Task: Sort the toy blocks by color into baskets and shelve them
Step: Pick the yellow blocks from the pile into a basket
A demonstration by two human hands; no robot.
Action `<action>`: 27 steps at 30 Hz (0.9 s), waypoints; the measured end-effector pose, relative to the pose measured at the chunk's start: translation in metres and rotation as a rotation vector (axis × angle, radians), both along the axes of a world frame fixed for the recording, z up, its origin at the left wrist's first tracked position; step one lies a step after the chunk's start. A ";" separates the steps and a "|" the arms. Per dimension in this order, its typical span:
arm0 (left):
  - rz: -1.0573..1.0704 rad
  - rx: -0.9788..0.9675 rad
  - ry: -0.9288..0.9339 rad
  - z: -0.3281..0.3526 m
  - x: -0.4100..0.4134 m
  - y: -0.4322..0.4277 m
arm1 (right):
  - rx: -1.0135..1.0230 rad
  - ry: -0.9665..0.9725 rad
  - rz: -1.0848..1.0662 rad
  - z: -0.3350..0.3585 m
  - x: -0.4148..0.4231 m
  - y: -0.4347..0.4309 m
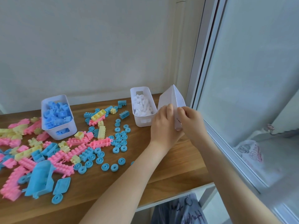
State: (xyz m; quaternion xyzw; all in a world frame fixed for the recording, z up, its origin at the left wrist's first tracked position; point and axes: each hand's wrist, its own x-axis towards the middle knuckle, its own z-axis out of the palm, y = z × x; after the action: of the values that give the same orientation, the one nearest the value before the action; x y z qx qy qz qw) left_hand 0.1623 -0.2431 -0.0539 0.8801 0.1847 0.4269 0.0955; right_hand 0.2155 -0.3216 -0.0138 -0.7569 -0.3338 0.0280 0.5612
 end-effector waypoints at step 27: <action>0.027 -0.066 -0.030 0.033 -0.119 0.041 | 0.570 0.273 0.051 0.017 -0.021 -0.052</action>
State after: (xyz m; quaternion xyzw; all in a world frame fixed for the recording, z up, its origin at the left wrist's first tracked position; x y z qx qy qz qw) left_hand 0.0438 -0.2026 -0.0208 0.8672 0.2093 0.4351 0.1214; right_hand 0.1943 -0.3739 0.0036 -0.5498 -0.2687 0.0488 0.7894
